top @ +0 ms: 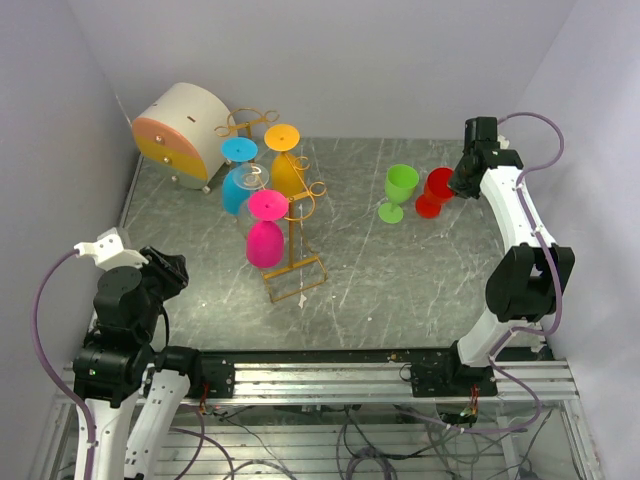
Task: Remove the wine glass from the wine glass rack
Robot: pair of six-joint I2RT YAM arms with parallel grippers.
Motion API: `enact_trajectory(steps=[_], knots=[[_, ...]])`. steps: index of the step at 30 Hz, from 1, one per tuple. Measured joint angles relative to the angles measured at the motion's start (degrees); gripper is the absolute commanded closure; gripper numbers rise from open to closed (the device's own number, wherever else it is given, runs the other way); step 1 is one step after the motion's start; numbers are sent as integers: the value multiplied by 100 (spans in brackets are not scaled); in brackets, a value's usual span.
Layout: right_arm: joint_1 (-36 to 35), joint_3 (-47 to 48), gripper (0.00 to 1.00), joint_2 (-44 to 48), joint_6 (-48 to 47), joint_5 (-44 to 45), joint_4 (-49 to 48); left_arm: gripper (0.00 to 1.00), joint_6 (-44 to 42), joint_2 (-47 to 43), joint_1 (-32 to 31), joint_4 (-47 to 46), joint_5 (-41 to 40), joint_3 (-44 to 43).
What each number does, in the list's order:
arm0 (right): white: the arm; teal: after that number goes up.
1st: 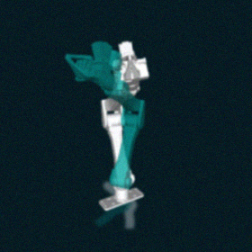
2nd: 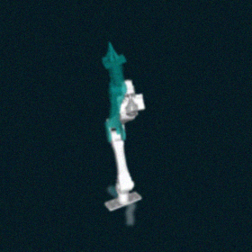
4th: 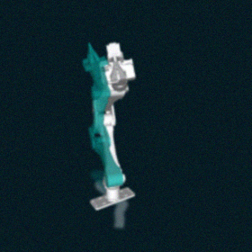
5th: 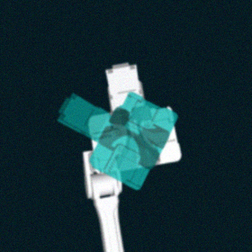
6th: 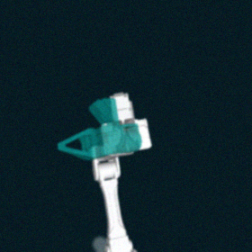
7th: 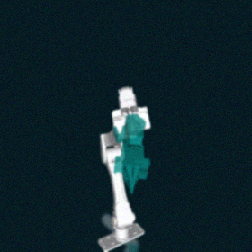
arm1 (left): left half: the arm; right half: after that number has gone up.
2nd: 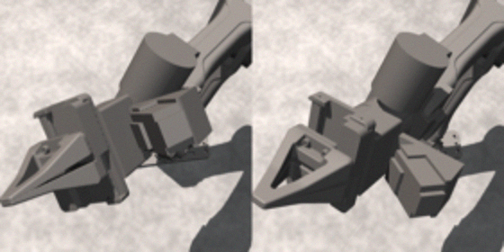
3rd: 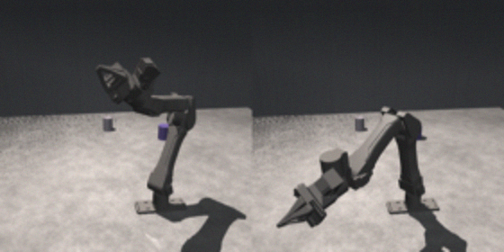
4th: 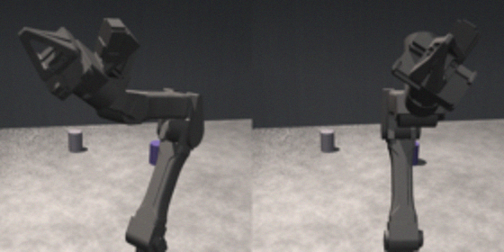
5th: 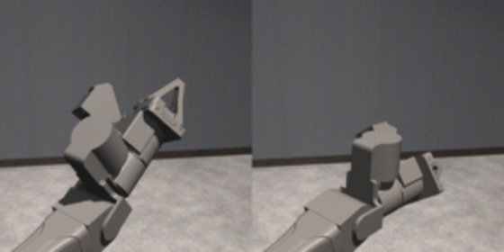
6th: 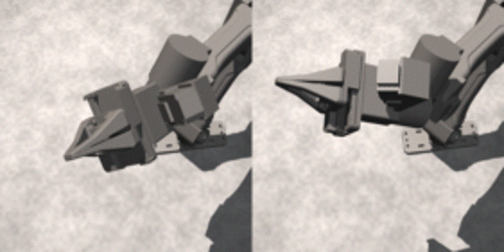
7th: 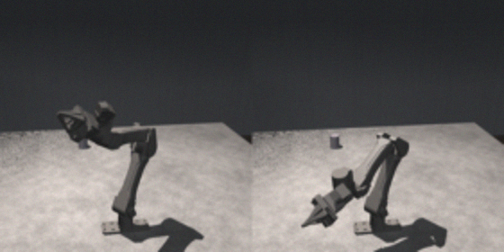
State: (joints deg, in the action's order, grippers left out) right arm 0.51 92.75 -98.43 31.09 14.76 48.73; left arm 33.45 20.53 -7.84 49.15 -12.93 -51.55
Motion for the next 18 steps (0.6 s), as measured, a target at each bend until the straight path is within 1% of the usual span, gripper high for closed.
enact_trajectory(steps=[6,11,14,16,17,18], knots=[[0,-26,100,-155,0,-105,-85,53,0,63,0,0,0,0],[0,-256,99,-214,-2,-216,-205,53,0,118,-4,0,2,0],[0,-269,86,-214,-7,-302,-291,53,-2,133,-4,0,2,2],[0,-269,81,-214,-13,-350,-332,53,-2,138,-4,0,0,2],[0,-269,76,-214,-20,-361,-343,53,0,140,-4,0,2,2],[0,-269,72,-214,-15,-369,-343,53,-2,140,-4,0,0,2]])
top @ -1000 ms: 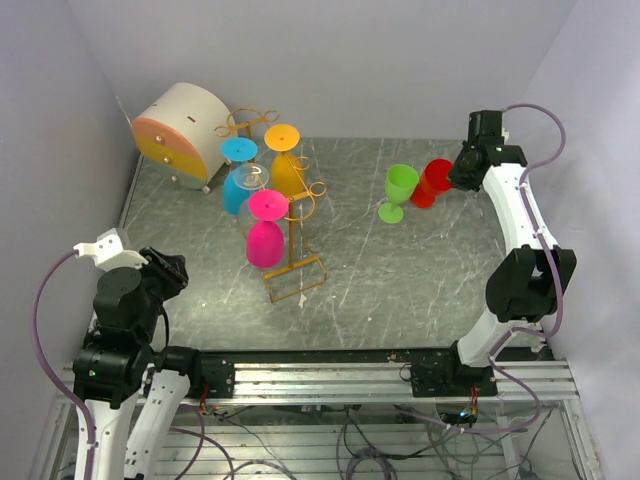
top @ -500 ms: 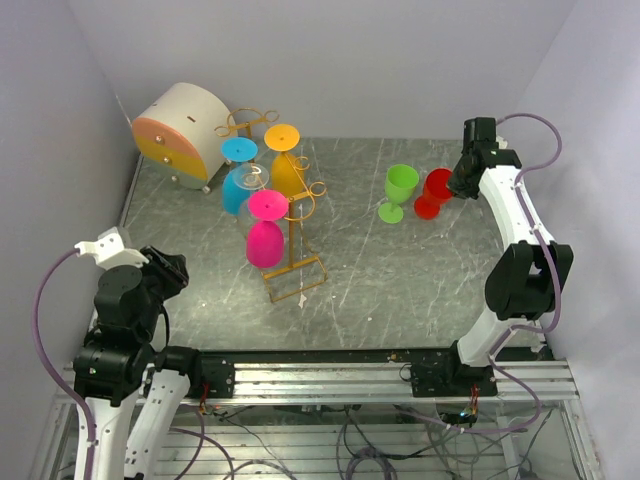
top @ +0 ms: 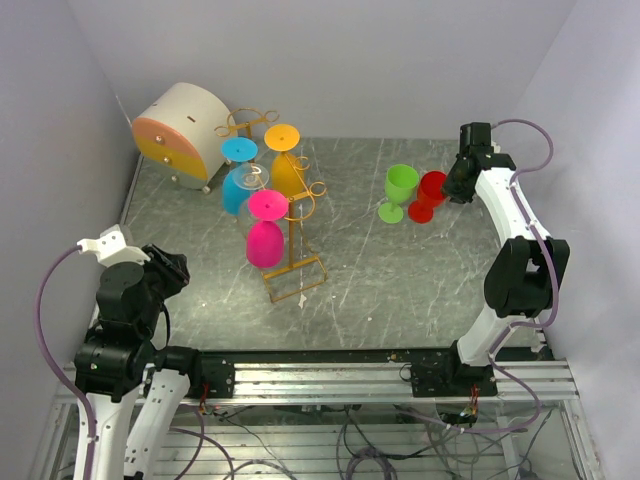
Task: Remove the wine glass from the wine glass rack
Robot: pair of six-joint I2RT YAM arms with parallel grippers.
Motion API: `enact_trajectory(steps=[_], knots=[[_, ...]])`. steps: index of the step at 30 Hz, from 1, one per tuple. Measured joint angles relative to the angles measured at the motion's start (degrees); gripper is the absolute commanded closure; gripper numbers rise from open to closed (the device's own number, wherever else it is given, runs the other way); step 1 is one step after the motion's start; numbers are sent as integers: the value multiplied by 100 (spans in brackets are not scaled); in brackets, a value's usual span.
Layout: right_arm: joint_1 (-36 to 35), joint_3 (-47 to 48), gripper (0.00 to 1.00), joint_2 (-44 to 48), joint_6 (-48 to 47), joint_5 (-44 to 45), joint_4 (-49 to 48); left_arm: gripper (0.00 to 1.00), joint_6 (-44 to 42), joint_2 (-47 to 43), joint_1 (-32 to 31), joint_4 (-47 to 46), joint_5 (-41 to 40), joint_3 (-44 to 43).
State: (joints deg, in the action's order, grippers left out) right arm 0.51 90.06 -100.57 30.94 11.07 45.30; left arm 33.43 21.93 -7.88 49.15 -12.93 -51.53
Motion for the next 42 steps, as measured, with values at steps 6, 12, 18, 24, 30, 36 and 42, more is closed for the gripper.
enact_trajectory(steps=[6,12,18,24,30,36,42], knots=[[0,4,69,2,-7,-15,-2,53,0,11,0,2,2,0],[-46,4,46,186,-13,-131,-72,53,2,17,0,2,2,0],[-254,358,46,739,-55,-527,-142,53,2,22,0,2,2,0],[-874,911,49,1056,-81,-1517,-538,53,2,24,0,2,2,0],[-1521,1679,50,546,-11,-3189,-1106,53,2,46,0,4,2,0],[-1834,2396,52,-420,238,-4863,-1875,53,2,50,0,4,4,0],[-2031,2592,53,-953,568,-5685,-2411,53,2,50,0,4,4,0]])
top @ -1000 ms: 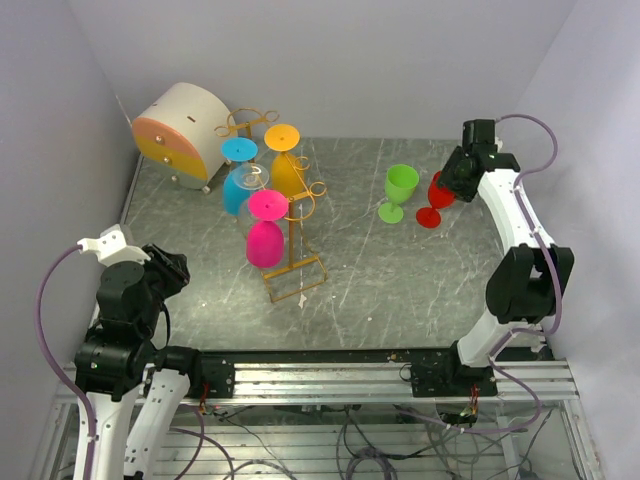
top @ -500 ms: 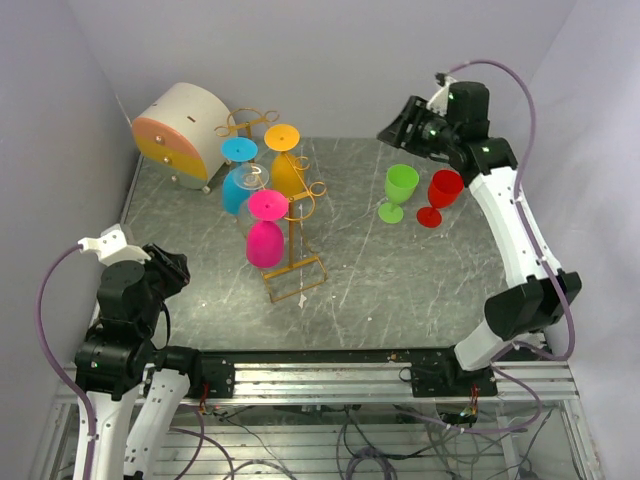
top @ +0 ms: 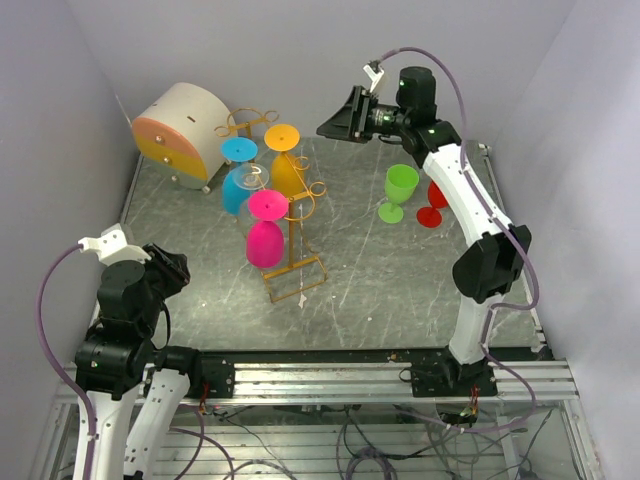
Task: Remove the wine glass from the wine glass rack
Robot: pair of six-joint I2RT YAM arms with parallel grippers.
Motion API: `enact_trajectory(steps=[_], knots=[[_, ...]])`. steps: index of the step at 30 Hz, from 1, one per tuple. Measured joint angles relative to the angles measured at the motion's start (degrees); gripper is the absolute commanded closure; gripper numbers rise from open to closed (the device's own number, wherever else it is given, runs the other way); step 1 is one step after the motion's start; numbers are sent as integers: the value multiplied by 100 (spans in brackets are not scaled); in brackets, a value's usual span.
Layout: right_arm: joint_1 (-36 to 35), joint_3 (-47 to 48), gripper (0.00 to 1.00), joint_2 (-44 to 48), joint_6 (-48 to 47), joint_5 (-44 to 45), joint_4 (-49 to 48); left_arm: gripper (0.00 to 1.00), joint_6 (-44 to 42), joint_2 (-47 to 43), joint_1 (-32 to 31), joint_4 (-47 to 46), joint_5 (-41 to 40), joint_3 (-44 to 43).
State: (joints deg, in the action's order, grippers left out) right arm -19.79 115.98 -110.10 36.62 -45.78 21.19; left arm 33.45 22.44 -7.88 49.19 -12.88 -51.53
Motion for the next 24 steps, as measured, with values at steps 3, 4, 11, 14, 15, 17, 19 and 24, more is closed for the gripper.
enact_trajectory(steps=[3,4,11,14,15,17,19,24], knots=[[-136,227,54,-186,63,-136,-83,53,0,2,0,0,0,0],[-170,310,55,-234,70,-153,-87,53,0,2,0,0,2,0],[-385,949,59,-638,94,-199,-146,53,-2,9,0,0,2,0],[-420,999,59,-774,92,-122,-127,53,-2,13,0,0,2,0],[-428,1003,59,-813,87,-92,-101,53,-2,13,0,0,2,0],[-446,1060,60,-907,68,-2,-9,54,-2,13,0,-2,4,0],[-455,1093,60,-977,39,87,48,54,-2,13,0,0,4,0],[-496,1097,60,-1038,20,199,101,54,-2,13,0,-2,4,0]])
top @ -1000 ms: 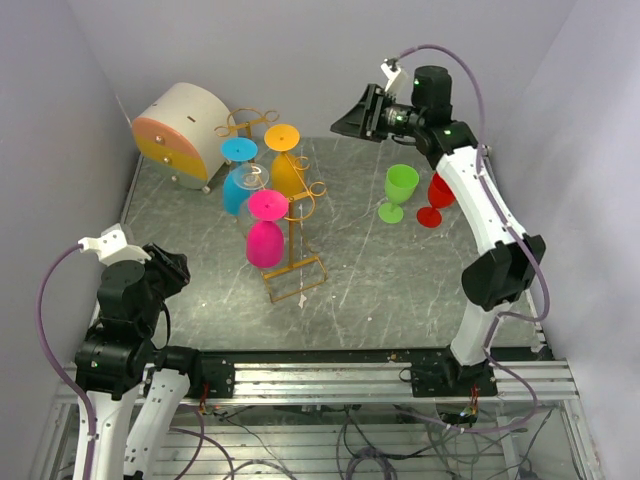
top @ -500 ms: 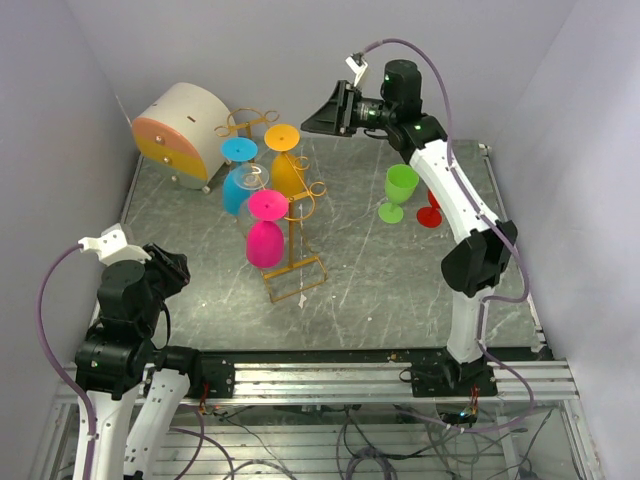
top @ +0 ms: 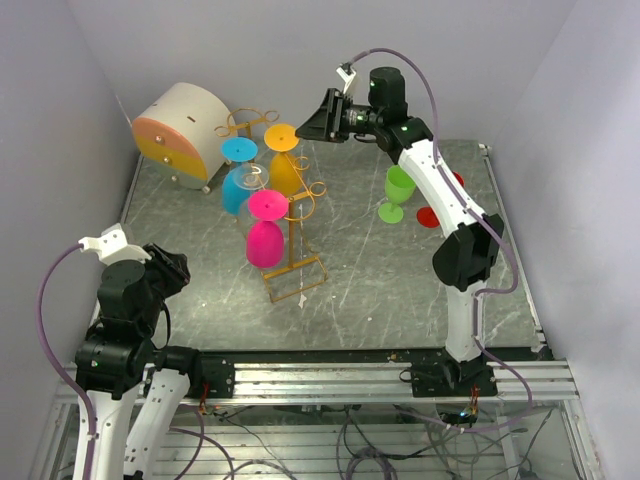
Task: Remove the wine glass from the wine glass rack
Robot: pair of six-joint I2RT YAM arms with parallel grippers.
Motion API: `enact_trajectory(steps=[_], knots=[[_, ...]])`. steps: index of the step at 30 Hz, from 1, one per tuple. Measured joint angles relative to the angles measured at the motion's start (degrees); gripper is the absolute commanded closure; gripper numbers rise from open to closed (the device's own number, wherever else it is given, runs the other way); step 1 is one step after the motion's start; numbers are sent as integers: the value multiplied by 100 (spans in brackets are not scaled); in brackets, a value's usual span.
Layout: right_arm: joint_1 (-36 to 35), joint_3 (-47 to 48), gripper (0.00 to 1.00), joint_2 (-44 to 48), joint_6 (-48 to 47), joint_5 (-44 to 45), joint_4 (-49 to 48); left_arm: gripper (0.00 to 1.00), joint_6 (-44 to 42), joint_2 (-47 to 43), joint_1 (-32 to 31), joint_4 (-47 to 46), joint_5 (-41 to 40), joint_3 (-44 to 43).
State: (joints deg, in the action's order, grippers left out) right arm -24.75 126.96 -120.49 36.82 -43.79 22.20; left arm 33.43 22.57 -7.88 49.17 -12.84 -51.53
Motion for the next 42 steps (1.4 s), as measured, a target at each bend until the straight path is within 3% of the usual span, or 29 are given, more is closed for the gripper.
enact_trajectory(steps=[9,15,26,42], knots=[[-177,66,65,0,-11,107,-2,54,0,0,0,2,0,0],[-262,66,84,0,-46,179,-4,54,0,0,0,0,0,0],[-262,-59,99,85,153,420,-264,54,0,0,0,2,2,0],[-129,-931,100,730,809,850,-894,53,0,0,0,0,7,0]])
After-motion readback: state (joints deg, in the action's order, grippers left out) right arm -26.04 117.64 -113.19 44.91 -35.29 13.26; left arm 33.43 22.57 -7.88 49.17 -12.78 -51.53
